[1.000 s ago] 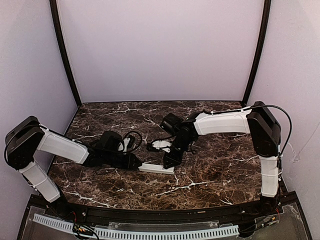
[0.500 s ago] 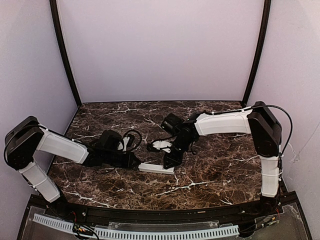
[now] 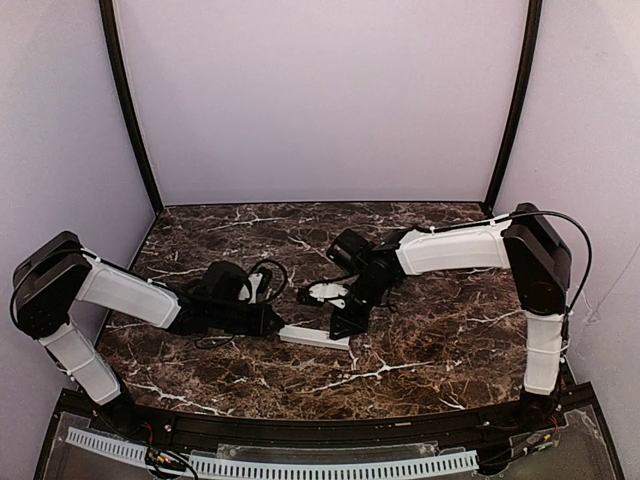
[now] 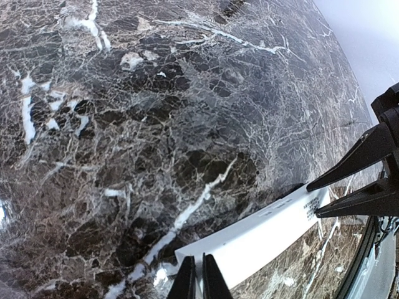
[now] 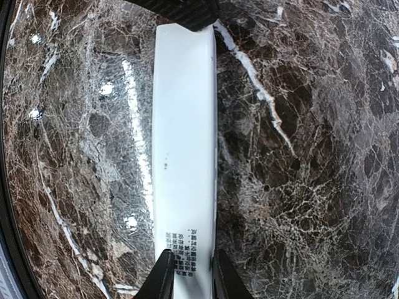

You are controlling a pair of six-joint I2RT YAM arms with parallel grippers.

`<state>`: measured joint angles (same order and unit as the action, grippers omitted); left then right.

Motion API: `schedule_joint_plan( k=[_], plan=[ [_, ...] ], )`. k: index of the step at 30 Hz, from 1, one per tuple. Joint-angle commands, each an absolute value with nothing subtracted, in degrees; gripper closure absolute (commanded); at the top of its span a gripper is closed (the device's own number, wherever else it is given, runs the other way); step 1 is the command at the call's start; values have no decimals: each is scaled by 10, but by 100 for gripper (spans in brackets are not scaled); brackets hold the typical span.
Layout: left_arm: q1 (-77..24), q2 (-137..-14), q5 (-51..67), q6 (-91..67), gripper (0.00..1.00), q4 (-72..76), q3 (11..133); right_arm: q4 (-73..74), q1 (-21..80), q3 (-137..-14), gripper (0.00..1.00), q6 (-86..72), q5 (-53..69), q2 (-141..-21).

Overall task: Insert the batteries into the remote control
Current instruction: Load the battery cover onto the remote control without the battery cover.

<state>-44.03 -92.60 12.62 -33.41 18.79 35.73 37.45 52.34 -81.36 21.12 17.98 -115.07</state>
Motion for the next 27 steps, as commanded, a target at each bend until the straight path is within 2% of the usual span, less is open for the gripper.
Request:
schedule_joint_plan(
  k=[1,12,15,18,27],
  plan=[
    [-469,-968,151,-326,96,112,348,418,517,-773,79,218,124,-1176],
    [-476,-967,149,-320,95,105,348,409,512,-763,73,203,124,-1169],
    [-477,-962,147,-315,90,98,349,408,512,-758,67,199,131,-1161],
    [-478,-958,143,-308,86,92,349,409,512,-755,66,199,130,-1159],
    [-492,-966,129,-296,90,74,356,410,504,-739,62,179,122,-1146]
  ],
)
